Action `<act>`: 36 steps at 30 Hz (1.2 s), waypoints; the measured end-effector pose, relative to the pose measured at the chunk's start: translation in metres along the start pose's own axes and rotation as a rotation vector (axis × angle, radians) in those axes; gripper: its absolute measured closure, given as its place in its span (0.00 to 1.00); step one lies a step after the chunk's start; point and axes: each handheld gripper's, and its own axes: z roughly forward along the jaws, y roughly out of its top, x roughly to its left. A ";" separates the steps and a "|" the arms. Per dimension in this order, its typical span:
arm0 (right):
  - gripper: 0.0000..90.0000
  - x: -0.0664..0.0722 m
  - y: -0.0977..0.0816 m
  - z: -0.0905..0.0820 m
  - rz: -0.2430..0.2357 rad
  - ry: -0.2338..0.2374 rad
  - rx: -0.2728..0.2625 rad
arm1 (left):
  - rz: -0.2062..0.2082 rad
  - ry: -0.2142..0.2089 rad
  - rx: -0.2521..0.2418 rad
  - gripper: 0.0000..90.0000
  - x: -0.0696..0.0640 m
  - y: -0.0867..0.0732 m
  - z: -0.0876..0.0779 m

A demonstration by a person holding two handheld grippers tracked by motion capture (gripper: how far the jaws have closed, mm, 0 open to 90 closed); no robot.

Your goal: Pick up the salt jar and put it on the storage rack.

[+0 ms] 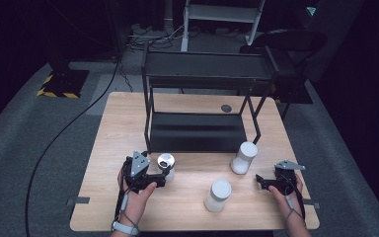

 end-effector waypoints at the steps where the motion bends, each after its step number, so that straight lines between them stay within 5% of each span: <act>1: 0.05 0.000 0.000 0.000 0.000 0.000 0.000 | 0.002 -0.003 0.001 0.06 0.000 0.001 0.001; 13: 0.05 0.000 0.000 0.000 -0.002 -0.001 0.001 | 0.007 -0.022 0.024 0.06 0.000 0.003 0.017; 36: 0.05 0.000 0.000 0.000 -0.002 0.000 0.001 | -0.009 -0.028 0.147 0.15 0.000 -0.006 0.044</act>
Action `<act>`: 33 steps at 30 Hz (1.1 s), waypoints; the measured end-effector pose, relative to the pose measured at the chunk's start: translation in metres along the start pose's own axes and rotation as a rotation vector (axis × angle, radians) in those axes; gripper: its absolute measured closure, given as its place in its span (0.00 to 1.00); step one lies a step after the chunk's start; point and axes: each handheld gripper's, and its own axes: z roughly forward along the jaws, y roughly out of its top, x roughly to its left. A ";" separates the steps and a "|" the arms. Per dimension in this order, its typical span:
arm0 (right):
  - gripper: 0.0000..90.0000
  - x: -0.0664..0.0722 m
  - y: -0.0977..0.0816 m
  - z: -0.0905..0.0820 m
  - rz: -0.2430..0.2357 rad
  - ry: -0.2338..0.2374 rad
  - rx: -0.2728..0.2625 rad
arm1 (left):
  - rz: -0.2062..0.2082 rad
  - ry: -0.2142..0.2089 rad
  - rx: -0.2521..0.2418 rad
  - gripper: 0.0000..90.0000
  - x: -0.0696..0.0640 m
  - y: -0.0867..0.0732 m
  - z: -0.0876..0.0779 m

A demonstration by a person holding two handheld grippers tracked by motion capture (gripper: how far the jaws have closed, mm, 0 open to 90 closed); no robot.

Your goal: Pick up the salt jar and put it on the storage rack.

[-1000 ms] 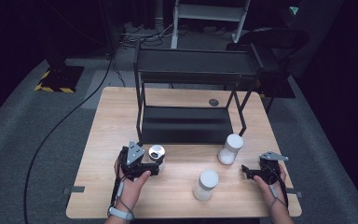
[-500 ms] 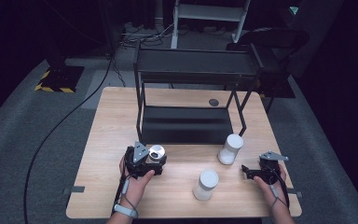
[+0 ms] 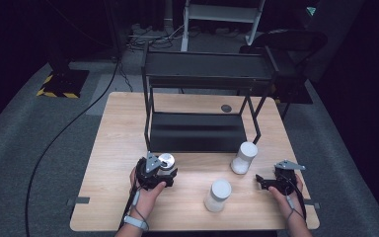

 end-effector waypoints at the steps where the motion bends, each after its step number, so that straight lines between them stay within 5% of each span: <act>1: 0.05 0.000 0.000 0.000 0.000 0.000 0.000 | 0.000 0.000 0.000 0.15 0.000 0.000 0.000; 6: 0.05 0.000 0.000 0.000 0.000 0.000 0.000 | -0.014 0.004 0.006 0.19 0.002 -0.002 0.002; 9: 0.05 0.000 0.000 0.000 0.000 0.000 0.000 | -0.001 -0.019 0.000 0.32 0.004 -0.003 0.003; 33: 0.05 0.000 0.000 0.000 0.000 0.000 0.000 | 0.064 -0.031 0.010 0.33 -0.004 0.032 -0.004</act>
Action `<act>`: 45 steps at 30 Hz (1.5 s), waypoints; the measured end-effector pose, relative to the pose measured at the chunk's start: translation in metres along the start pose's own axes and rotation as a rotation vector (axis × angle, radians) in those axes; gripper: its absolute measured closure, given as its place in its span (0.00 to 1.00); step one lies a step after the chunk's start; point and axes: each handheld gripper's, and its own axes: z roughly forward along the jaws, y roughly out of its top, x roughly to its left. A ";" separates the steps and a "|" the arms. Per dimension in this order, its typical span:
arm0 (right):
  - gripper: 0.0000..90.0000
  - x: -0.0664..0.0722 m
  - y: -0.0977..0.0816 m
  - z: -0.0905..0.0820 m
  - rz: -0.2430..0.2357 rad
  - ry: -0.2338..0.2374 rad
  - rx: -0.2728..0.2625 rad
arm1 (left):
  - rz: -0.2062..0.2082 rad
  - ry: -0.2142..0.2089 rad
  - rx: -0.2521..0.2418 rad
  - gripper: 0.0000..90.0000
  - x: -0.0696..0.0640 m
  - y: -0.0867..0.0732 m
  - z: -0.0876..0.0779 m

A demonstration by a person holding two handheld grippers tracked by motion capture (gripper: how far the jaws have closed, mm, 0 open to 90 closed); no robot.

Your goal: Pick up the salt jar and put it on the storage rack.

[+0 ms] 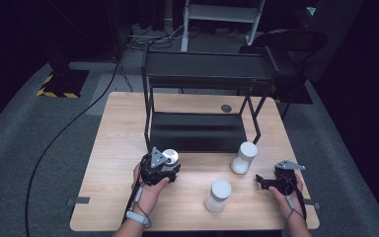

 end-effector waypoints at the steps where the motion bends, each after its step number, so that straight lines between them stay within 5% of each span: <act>1: 0.05 0.000 0.000 0.000 0.000 0.000 0.000 | -0.001 0.000 -0.004 0.34 0.000 0.002 0.000; 20: 0.05 -0.001 0.000 0.000 -0.004 0.003 0.000 | 0.022 0.017 -0.028 0.34 0.011 0.043 0.004; 27: 0.05 -0.002 0.000 0.000 -0.007 0.007 0.000 | 0.041 0.044 -0.050 0.34 0.017 0.055 0.014; 45: 0.05 -0.003 0.000 0.000 -0.010 0.011 0.000 | 0.002 0.058 -0.039 0.34 0.043 0.069 0.060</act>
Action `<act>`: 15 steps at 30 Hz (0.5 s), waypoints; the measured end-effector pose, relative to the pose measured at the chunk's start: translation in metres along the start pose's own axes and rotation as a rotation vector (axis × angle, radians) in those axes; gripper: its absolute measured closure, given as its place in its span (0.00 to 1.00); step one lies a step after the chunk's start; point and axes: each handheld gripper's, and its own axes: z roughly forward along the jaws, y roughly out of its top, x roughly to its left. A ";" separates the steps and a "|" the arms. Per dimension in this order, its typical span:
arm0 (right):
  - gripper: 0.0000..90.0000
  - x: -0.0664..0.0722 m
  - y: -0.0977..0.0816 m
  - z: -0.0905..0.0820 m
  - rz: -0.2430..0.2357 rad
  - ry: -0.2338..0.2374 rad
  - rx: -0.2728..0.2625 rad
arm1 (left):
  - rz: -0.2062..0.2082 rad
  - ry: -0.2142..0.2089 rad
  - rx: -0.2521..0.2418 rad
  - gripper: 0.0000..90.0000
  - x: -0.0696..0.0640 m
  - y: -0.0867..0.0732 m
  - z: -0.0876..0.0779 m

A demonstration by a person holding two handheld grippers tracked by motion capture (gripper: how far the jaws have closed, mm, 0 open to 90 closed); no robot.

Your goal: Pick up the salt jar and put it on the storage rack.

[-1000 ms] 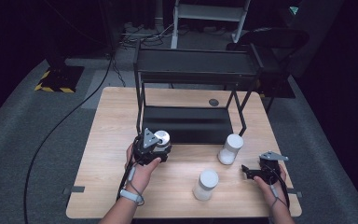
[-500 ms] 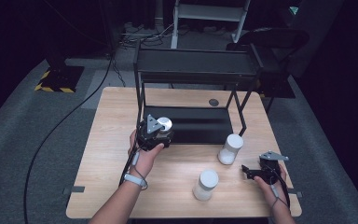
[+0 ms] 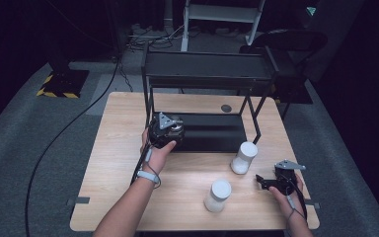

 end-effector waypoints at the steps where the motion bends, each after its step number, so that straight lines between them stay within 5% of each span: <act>1: 0.05 0.000 0.000 0.000 0.000 0.000 0.000 | -0.003 0.000 -0.001 0.34 0.001 0.000 0.002; 15: 0.05 0.000 0.000 0.000 0.000 0.000 0.000 | -0.034 0.004 0.060 0.34 0.009 -0.001 0.036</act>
